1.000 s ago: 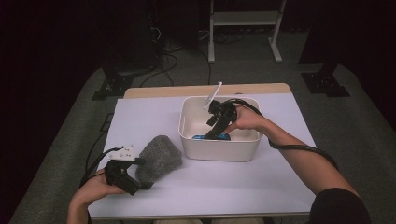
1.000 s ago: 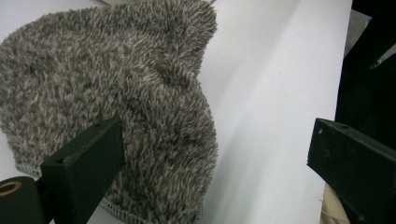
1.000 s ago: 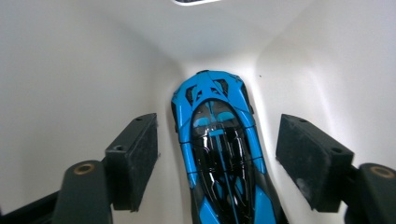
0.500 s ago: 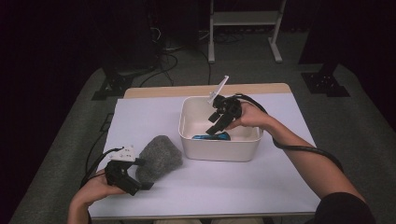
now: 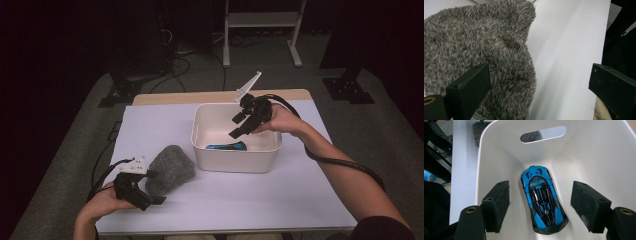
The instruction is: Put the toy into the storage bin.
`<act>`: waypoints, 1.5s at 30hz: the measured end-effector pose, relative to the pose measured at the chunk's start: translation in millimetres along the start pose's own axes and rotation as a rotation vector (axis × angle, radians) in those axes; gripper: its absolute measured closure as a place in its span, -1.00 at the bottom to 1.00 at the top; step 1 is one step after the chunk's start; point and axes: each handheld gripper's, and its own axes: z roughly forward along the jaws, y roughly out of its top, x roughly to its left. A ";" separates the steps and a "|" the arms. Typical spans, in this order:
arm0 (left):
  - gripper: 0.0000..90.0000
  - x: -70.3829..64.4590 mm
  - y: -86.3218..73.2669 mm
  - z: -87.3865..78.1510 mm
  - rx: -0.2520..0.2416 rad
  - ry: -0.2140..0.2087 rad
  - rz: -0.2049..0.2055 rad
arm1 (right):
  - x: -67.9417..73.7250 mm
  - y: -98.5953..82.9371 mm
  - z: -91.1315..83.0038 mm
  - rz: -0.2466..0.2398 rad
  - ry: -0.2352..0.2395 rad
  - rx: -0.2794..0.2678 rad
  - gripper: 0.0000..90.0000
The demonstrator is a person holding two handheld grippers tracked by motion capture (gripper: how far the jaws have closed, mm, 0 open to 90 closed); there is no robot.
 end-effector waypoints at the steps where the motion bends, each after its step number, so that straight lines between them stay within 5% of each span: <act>1: -0.93 0.2 0.1 -0.3 0.002 0.001 0.002 | 1.0 -0.6 -2.7 0.002 -0.002 -0.003 -0.34; 15: -0.93 -0.9 1.4 1.8 0.001 -0.004 0.007 | 12.3 -16.3 -41.5 0.032 -0.065 -0.041 -0.35; 45: -0.93 -3.6 3.9 4.6 -0.003 -0.009 0.021 | 36.0 -59.9 -96.9 0.107 -0.158 -0.112 -0.39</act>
